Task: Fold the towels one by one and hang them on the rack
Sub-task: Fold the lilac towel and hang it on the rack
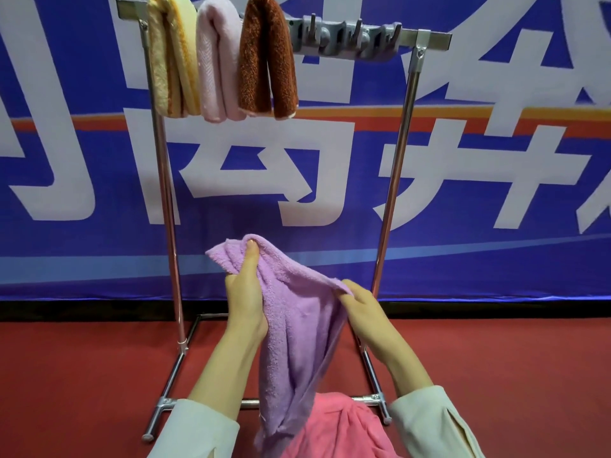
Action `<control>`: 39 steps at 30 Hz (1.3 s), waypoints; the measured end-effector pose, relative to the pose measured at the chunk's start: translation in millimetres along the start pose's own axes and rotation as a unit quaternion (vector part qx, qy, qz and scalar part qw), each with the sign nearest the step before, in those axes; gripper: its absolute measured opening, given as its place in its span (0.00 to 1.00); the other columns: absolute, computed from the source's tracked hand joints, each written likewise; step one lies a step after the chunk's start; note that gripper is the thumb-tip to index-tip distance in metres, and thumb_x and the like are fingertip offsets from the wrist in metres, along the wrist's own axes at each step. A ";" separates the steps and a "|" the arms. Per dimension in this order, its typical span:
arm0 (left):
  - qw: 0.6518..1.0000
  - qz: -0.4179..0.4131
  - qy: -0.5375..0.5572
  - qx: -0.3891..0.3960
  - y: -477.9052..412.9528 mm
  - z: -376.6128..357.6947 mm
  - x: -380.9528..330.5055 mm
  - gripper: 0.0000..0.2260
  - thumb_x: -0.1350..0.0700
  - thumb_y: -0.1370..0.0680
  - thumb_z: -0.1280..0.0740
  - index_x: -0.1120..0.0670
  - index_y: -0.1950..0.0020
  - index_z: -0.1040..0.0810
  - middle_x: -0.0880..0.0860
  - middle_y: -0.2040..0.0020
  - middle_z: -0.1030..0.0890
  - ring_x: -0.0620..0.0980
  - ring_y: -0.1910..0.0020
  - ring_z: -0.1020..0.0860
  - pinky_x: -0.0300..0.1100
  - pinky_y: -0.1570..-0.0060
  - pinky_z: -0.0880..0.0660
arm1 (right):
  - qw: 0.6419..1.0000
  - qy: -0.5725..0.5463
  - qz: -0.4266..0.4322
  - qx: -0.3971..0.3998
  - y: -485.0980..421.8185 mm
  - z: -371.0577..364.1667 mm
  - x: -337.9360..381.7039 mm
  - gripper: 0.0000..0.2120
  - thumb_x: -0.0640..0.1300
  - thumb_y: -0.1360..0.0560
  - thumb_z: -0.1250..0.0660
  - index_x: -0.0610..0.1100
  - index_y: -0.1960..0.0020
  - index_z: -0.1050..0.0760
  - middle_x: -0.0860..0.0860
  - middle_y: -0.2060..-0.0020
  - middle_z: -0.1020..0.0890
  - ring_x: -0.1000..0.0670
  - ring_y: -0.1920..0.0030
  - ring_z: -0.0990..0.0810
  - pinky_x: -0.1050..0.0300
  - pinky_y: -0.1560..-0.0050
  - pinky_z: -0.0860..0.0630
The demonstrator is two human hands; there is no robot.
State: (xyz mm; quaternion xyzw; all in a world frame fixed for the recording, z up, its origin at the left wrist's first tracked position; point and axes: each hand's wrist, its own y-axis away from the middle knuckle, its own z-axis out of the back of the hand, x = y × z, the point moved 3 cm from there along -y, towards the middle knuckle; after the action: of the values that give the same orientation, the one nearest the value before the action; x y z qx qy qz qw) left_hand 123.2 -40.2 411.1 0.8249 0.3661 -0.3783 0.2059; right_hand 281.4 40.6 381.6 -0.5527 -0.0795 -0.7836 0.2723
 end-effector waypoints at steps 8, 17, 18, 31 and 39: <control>0.982 0.125 -0.115 0.085 17.4 -14.3 40.3 0.21 0.43 0.21 0.40 0.59 0.40 0.24 0.57 0.46 0.19 0.52 0.50 0.20 0.45 0.46 0.25 | 0.971 -0.216 0.036 -0.099 4.3 8.2 21.5 0.12 0.41 0.23 0.33 0.32 0.58 0.26 0.45 0.66 0.26 0.51 0.63 0.29 0.57 0.62 0.31; 0.903 0.112 -0.238 0.338 41.8 -22.3 36.2 0.09 0.60 0.30 0.26 0.56 0.50 0.18 0.53 0.56 0.15 0.48 0.55 0.18 0.37 0.54 0.22 | 0.971 -0.191 0.055 -0.133 -1.2 8.4 21.6 0.11 0.37 0.27 0.28 0.44 0.67 0.23 0.53 0.73 0.22 0.54 0.67 0.26 0.58 0.63 0.28; 0.909 0.090 -0.255 0.318 40.6 -21.8 35.8 0.08 0.63 0.29 0.26 0.57 0.52 0.18 0.52 0.58 0.15 0.47 0.58 0.18 0.36 0.58 0.22 | 0.971 -0.191 0.056 -0.131 -1.8 8.8 19.9 0.11 0.37 0.27 0.29 0.44 0.67 0.23 0.52 0.73 0.23 0.54 0.67 0.27 0.57 0.63 0.29; 0.982 -0.006 -0.081 0.171 28.6 -20.2 11.8 0.04 0.65 0.27 0.30 0.57 0.59 0.19 0.53 0.63 0.18 0.49 0.63 0.19 0.41 0.58 0.22 | 0.984 0.069 0.148 -0.063 -0.2 -7.5 17.2 0.06 0.38 0.23 0.35 0.47 0.55 0.23 0.49 0.61 0.22 0.56 0.61 0.26 0.57 0.57 0.29; 0.983 -0.025 0.022 0.178 20.3 -16.5 -10.7 0.06 0.66 0.26 0.33 0.56 0.58 0.25 0.49 0.69 0.23 0.44 0.69 0.23 0.36 0.64 0.23 | 0.989 0.124 0.034 -0.069 -8.7 -10.2 -7.8 0.13 0.37 0.23 0.39 0.48 0.64 0.33 0.52 0.65 0.30 0.52 0.65 0.32 0.59 0.62 0.38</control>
State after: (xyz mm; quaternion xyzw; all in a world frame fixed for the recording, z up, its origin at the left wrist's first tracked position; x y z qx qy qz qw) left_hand 141.6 -47.9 431.1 0.8471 0.3182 -0.4241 0.0374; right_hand 270.5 46.3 372.2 -0.4711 0.0276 -0.8400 0.2678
